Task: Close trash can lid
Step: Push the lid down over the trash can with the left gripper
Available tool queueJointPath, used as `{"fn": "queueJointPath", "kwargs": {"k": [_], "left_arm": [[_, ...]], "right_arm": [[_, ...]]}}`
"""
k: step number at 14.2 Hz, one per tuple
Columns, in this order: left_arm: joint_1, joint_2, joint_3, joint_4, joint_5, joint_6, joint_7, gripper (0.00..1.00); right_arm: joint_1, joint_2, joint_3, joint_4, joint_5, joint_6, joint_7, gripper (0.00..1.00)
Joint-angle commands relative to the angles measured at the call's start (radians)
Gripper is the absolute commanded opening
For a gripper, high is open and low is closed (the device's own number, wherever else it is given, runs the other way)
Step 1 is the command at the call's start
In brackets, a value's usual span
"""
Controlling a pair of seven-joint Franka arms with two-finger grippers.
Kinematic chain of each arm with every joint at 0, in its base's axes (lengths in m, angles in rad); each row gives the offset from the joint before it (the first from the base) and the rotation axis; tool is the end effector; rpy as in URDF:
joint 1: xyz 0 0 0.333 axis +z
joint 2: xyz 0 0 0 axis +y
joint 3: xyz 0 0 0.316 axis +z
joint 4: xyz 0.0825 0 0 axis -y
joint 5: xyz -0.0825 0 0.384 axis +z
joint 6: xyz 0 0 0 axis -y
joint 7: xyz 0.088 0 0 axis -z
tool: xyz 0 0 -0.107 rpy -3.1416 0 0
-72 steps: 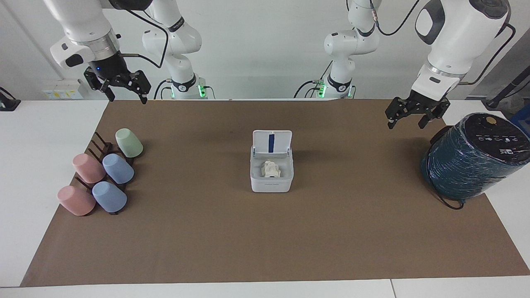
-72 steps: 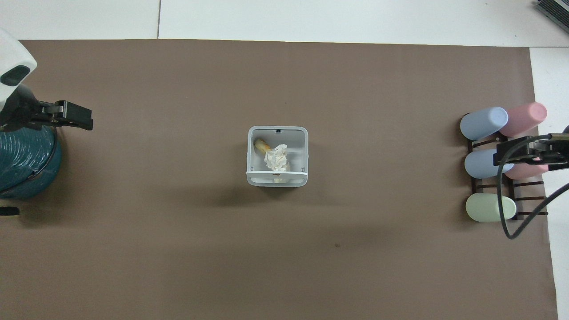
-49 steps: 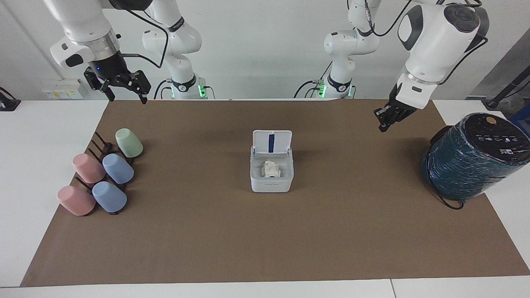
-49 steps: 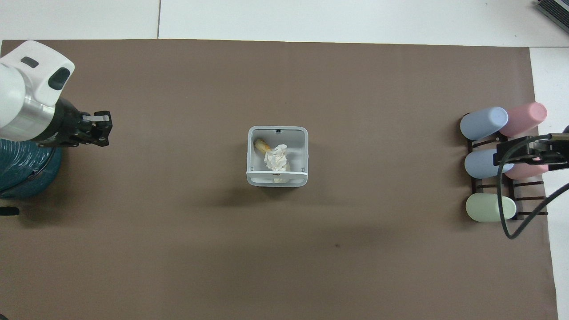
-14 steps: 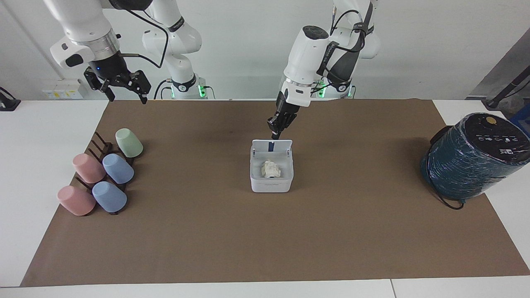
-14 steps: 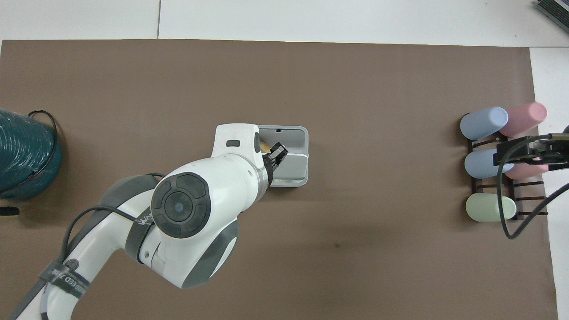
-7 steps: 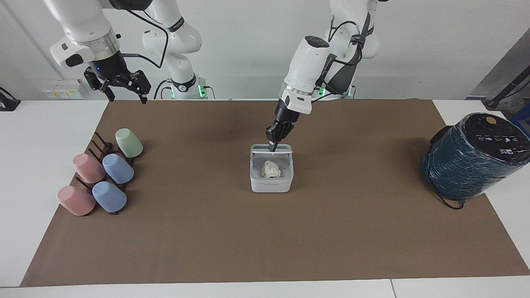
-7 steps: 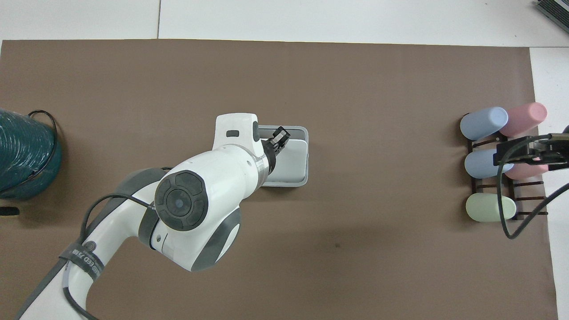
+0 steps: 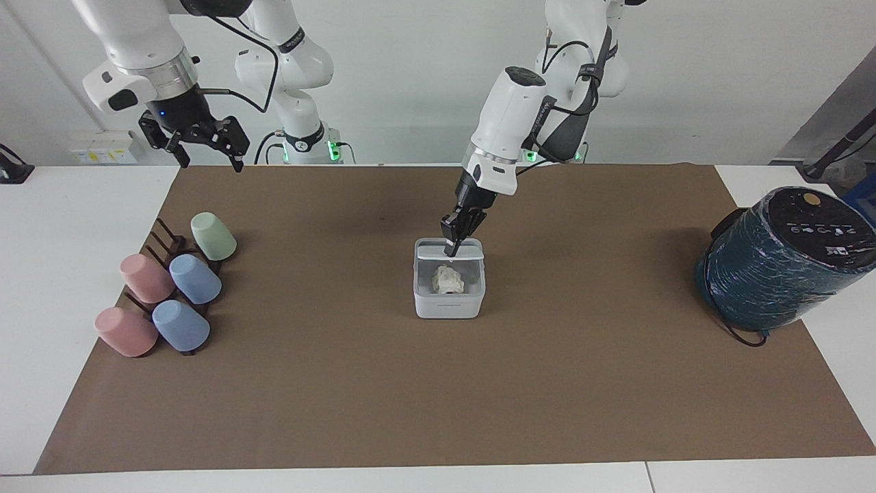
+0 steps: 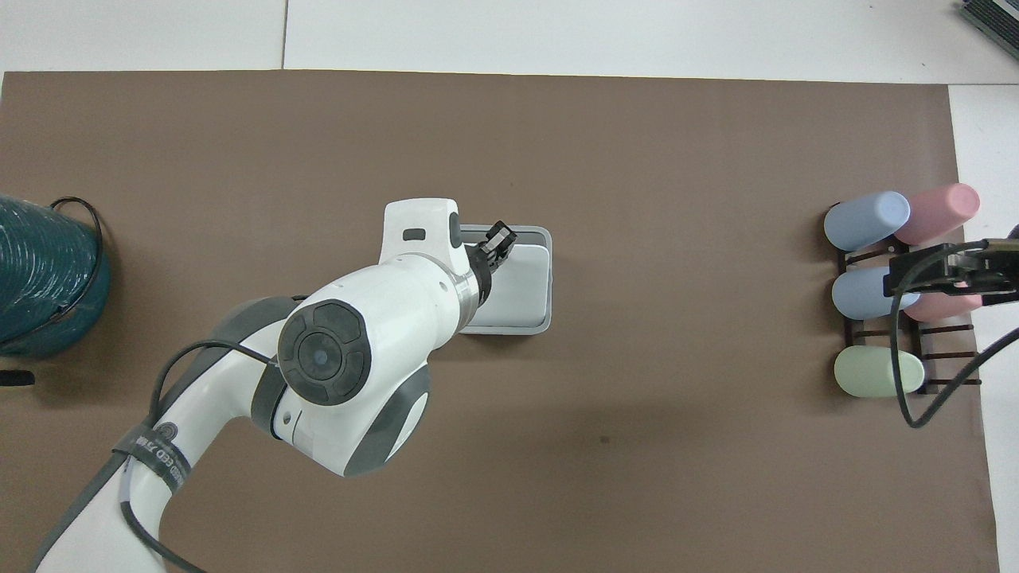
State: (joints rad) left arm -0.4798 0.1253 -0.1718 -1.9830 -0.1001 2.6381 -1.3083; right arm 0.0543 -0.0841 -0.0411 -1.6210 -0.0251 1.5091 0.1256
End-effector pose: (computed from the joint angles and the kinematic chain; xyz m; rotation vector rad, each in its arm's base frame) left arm 0.4992 -0.3730 0.4636 2.4573 0.9508 0.2969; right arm 0.5217 0.0031 0.6409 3.1128 -0.1767 -0.0410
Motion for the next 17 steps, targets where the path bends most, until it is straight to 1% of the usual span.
{"fn": "queueJointPath", "kwargs": {"k": [1,8,13,17], "left_arm": [[0.01,0.034,0.001,0.004,-0.013,0.042,0.009,0.0],[0.009,0.119,0.001,0.021,-0.01,0.115,0.029,0.0],[0.009,0.135,0.003,0.023,-0.009,0.115,0.035,0.0],[0.0,0.175,0.003,0.021,-0.006,0.154,0.029,0.0]], "right_arm": [[-0.019,-0.013,0.01,-0.007,0.01,0.0,-0.03,1.0],[-0.019,-0.013,0.01,-0.007,0.01,0.0,-0.03,1.0],[-0.019,-0.013,0.01,-0.007,0.008,0.0,-0.03,1.0],[-0.019,-0.013,0.01,-0.007,0.01,0.0,-0.03,1.0]]}}
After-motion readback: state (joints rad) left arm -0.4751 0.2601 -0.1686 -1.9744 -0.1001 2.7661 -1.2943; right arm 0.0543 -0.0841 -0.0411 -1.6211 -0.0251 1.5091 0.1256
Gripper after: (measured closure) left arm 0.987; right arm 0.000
